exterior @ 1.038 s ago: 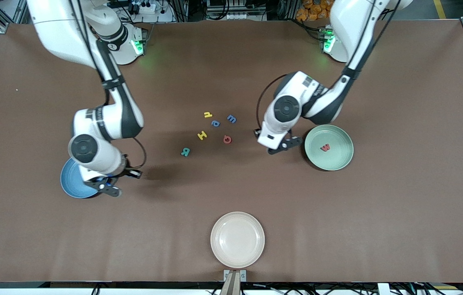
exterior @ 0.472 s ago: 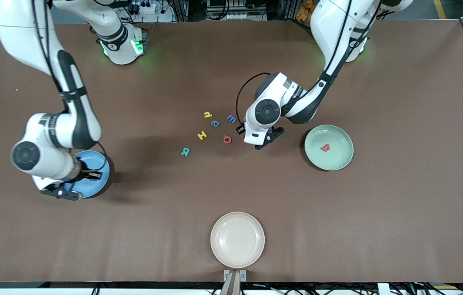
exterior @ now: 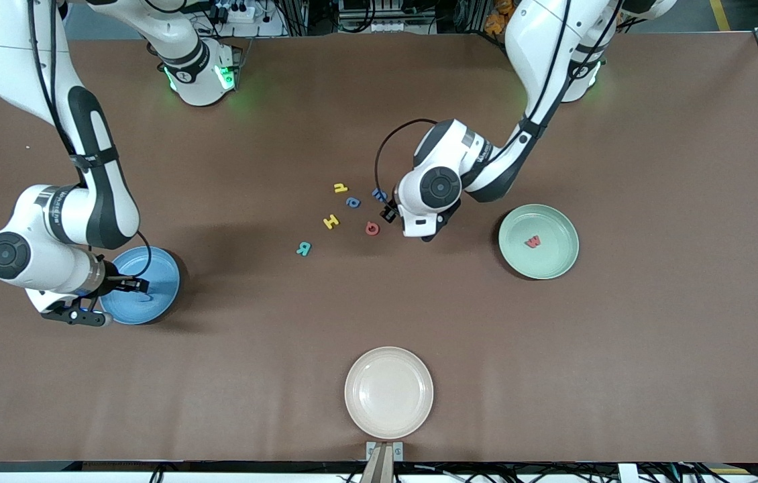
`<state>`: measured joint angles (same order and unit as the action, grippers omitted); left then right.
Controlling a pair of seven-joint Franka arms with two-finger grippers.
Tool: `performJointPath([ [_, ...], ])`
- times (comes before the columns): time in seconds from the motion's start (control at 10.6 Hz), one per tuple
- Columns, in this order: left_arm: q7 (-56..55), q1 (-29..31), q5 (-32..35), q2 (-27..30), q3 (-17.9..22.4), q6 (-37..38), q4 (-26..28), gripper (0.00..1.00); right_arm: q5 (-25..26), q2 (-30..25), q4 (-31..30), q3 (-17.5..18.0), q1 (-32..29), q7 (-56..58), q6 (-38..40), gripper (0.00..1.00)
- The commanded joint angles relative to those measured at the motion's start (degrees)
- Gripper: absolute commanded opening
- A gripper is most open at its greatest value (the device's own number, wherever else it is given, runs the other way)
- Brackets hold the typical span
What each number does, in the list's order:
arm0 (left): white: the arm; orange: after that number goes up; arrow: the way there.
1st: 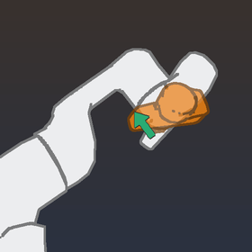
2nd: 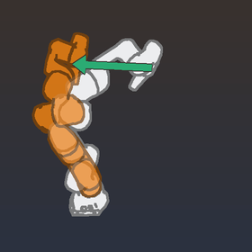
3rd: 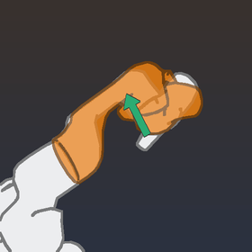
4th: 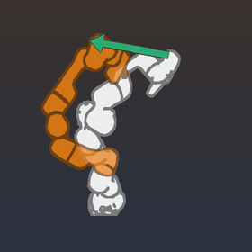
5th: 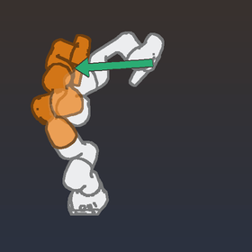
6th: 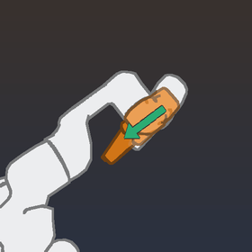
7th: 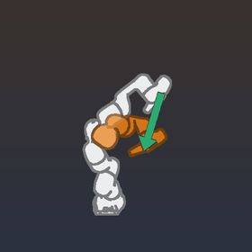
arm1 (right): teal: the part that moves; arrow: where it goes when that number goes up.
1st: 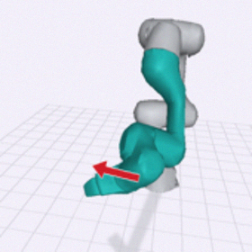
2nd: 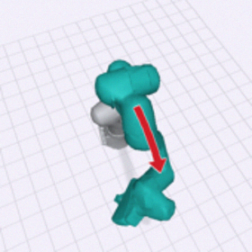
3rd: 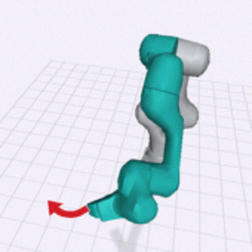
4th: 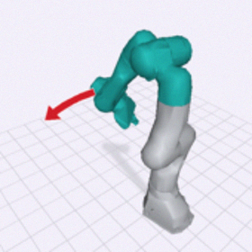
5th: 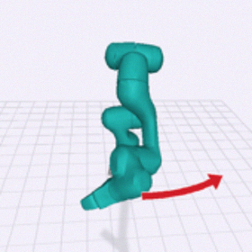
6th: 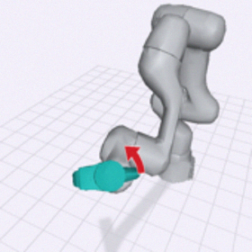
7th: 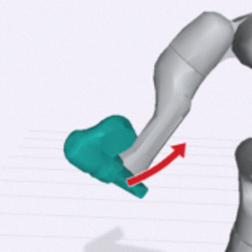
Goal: Sort uppercase to blue plate, lowercase to green plate
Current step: 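Drop the blue M on the blue plate while the left gripper reaches letters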
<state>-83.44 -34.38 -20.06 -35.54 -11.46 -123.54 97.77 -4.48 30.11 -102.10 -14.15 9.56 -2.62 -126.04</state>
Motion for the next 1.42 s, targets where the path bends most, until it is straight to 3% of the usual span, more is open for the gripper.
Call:
performJointPath([
  [0.0,-2.2,-3.6,-1.6,-3.8,2.0,0.1,-4.7,0.73,0.7,-1.4,-1.4,0.4,-0.2,0.3,0.0,1.0],
  [0.19,-2.8,-6.6,-2.6,-6.2,4.2,-1.3,-5.8,0.72,0.6,-1.4,-1.4,0.4,-0.1,0.3,0.0,1.0],
  [0.66,-2.9,-7.6,-2.9,-9.0,4.3,-4.8,-6.1,0.68,0.4,-1.2,-1.4,0.5,0.2,-0.2,-0.1,1.0],
  [1.32,2.1,-8.2,-4.8,-8.1,3.6,-1.3,-5.6,0.65,0.3,-1.3,-1.5,0.6,0.3,-0.3,-0.1,1.0],
])
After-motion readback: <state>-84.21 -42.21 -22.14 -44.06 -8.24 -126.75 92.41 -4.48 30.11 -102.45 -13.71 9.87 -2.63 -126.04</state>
